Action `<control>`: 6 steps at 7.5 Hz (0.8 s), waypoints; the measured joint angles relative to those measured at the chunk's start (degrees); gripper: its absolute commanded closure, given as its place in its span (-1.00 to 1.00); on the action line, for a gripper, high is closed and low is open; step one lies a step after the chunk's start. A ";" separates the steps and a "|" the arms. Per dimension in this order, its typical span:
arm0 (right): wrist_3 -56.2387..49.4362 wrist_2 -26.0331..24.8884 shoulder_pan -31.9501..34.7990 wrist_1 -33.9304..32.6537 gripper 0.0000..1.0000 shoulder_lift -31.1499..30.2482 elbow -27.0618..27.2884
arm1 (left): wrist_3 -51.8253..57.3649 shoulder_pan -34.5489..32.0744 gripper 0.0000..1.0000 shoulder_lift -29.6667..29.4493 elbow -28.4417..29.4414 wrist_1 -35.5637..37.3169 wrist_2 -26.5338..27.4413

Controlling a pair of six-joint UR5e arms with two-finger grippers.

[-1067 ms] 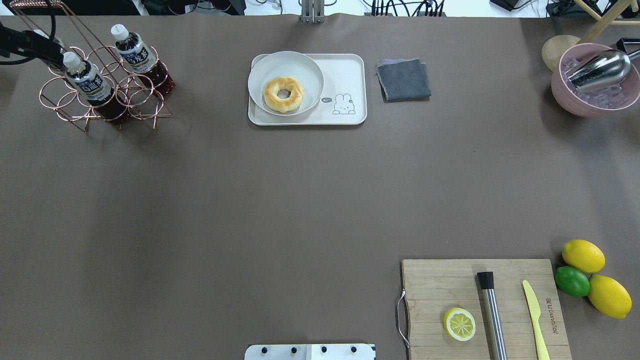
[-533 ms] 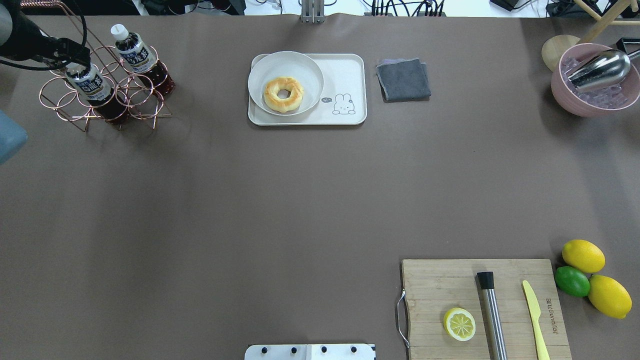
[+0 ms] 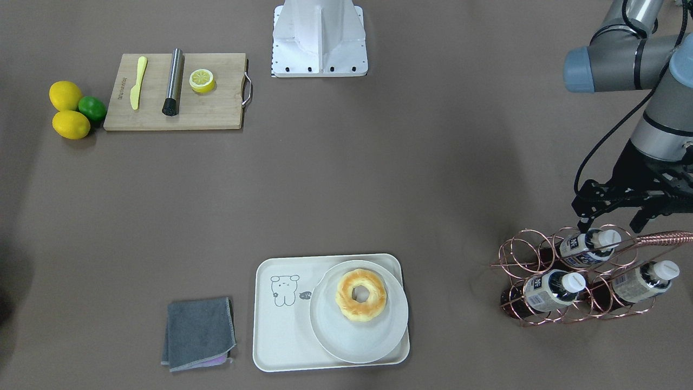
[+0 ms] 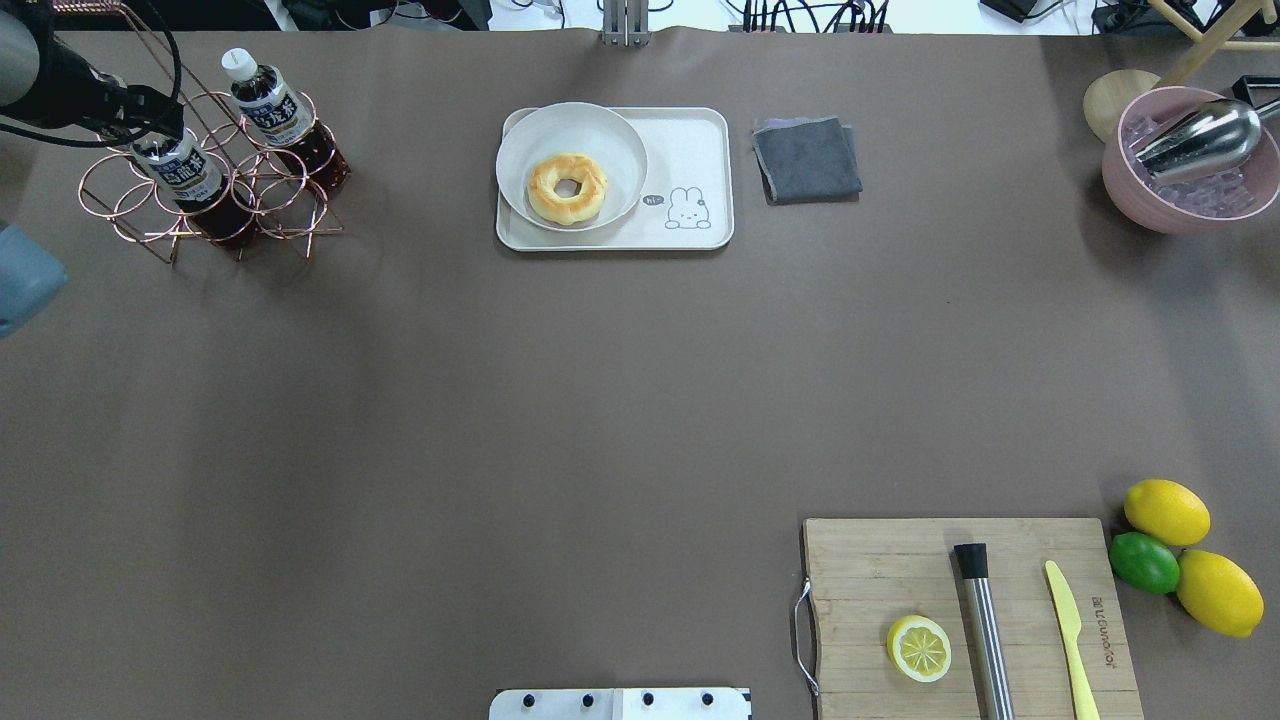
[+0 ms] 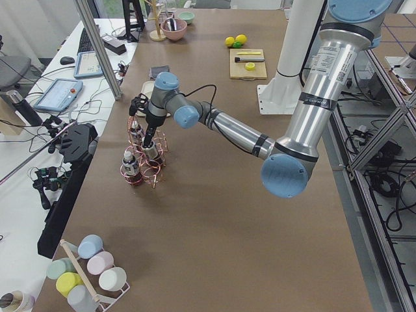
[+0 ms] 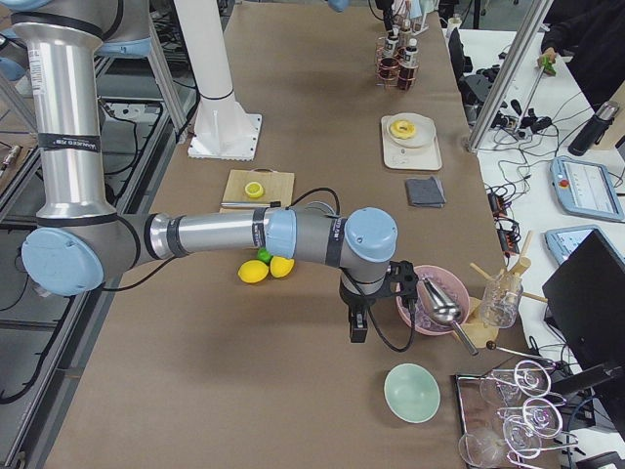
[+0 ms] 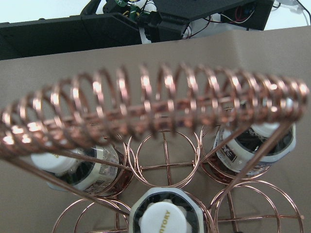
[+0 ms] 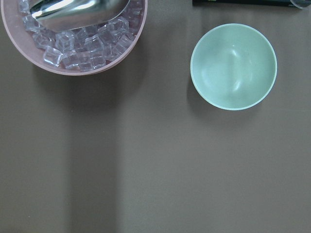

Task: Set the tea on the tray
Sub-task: 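Move the left gripper down onto a tea bottle in the copper rack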

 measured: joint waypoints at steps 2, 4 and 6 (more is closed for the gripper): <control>0.00 0.00 -0.01 -0.03 -1.00 0.07 0.00 | 0.01 0.00 -0.41 -0.10 0.98 -1.24 -0.03; 0.00 0.00 -0.03 -0.03 -1.00 0.16 0.03 | 0.08 0.00 0.03 -1.11 3.38 -3.03 -0.04; 0.04 0.00 -0.02 0.00 -1.00 0.29 0.04 | 0.19 -0.08 0.83 -1.66 4.08 -3.51 -0.09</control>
